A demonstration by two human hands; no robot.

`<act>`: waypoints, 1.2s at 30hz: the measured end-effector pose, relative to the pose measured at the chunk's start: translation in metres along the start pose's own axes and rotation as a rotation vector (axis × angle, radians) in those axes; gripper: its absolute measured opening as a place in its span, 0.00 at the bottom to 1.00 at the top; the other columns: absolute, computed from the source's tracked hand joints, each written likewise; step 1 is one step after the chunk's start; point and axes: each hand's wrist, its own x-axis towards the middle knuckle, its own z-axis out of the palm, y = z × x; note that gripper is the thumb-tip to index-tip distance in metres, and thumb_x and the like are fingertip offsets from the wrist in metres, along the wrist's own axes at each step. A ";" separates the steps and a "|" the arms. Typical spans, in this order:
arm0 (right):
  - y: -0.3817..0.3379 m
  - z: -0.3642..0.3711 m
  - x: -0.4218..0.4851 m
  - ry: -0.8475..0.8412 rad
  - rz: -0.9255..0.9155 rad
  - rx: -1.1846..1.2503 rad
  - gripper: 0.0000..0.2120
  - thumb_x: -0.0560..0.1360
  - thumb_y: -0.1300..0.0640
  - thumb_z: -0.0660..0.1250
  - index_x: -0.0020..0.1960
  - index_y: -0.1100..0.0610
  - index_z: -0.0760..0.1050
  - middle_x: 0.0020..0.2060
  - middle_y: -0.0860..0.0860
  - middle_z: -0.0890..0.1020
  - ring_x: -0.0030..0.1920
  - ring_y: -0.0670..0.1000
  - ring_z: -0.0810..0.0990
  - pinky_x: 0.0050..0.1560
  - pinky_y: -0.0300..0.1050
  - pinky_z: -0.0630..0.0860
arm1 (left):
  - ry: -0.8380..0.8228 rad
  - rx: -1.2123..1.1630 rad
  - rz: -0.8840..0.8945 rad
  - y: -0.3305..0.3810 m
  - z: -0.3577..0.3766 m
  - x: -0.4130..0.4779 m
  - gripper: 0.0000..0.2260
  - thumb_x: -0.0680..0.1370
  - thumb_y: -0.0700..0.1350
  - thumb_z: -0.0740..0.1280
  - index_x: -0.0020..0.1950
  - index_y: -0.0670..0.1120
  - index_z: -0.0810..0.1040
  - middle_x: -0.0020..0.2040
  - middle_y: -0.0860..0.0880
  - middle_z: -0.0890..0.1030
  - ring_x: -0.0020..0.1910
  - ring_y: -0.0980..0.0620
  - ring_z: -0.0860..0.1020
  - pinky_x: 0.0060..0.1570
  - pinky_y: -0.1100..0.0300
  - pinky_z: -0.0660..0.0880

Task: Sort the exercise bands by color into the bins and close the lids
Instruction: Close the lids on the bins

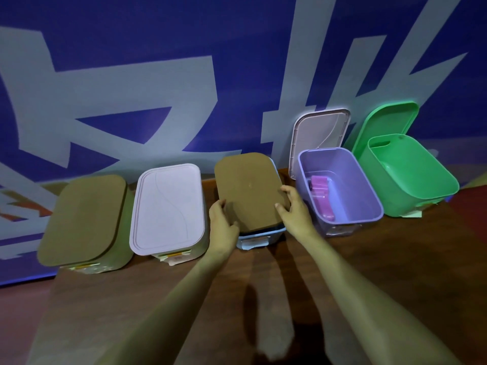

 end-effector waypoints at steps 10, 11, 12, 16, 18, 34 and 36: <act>0.005 -0.001 -0.014 0.064 -0.046 0.016 0.21 0.73 0.68 0.64 0.64 0.57 0.69 0.64 0.52 0.74 0.65 0.51 0.72 0.66 0.44 0.67 | -0.025 0.060 0.110 -0.007 -0.002 -0.003 0.24 0.71 0.27 0.59 0.67 0.38 0.66 0.65 0.43 0.67 0.62 0.52 0.67 0.58 0.74 0.58; 0.006 0.000 -0.016 0.069 -0.047 0.017 0.20 0.73 0.68 0.64 0.64 0.57 0.69 0.64 0.52 0.74 0.66 0.50 0.71 0.67 0.45 0.67 | -0.022 0.059 0.115 -0.008 -0.002 -0.003 0.24 0.71 0.27 0.59 0.66 0.39 0.66 0.65 0.43 0.67 0.61 0.52 0.67 0.58 0.74 0.58; 0.007 0.000 -0.017 0.075 -0.050 0.013 0.20 0.74 0.68 0.64 0.64 0.57 0.70 0.65 0.51 0.74 0.66 0.50 0.71 0.67 0.45 0.67 | -0.016 0.058 0.119 -0.008 -0.002 -0.003 0.24 0.71 0.27 0.59 0.66 0.39 0.67 0.64 0.43 0.67 0.60 0.53 0.67 0.57 0.74 0.58; 0.010 0.004 -0.021 0.093 -0.046 0.024 0.19 0.74 0.68 0.64 0.63 0.58 0.70 0.65 0.52 0.74 0.66 0.50 0.71 0.68 0.46 0.67 | 0.002 0.079 0.131 -0.010 -0.002 -0.001 0.22 0.70 0.27 0.58 0.63 0.39 0.69 0.63 0.43 0.69 0.57 0.55 0.67 0.56 0.75 0.58; 0.010 0.005 -0.022 0.103 -0.045 0.031 0.18 0.74 0.68 0.64 0.63 0.58 0.71 0.64 0.52 0.74 0.66 0.50 0.71 0.67 0.43 0.66 | -0.005 0.092 0.142 -0.010 -0.002 0.000 0.23 0.69 0.26 0.58 0.63 0.39 0.69 0.63 0.43 0.69 0.57 0.55 0.67 0.57 0.75 0.58; 0.001 0.006 -0.017 0.109 -0.061 -0.078 0.17 0.75 0.69 0.63 0.63 0.61 0.72 0.67 0.53 0.71 0.67 0.51 0.68 0.58 0.25 0.57 | -0.011 0.129 0.177 -0.015 -0.005 0.004 0.20 0.70 0.26 0.59 0.61 0.38 0.71 0.64 0.42 0.68 0.62 0.50 0.68 0.62 0.70 0.60; 0.001 0.005 -0.019 0.114 -0.060 -0.085 0.17 0.74 0.69 0.63 0.63 0.62 0.72 0.67 0.53 0.71 0.67 0.51 0.69 0.58 0.24 0.56 | -0.013 0.144 0.186 -0.016 -0.004 0.004 0.20 0.70 0.26 0.59 0.61 0.37 0.71 0.65 0.42 0.68 0.64 0.48 0.68 0.64 0.69 0.60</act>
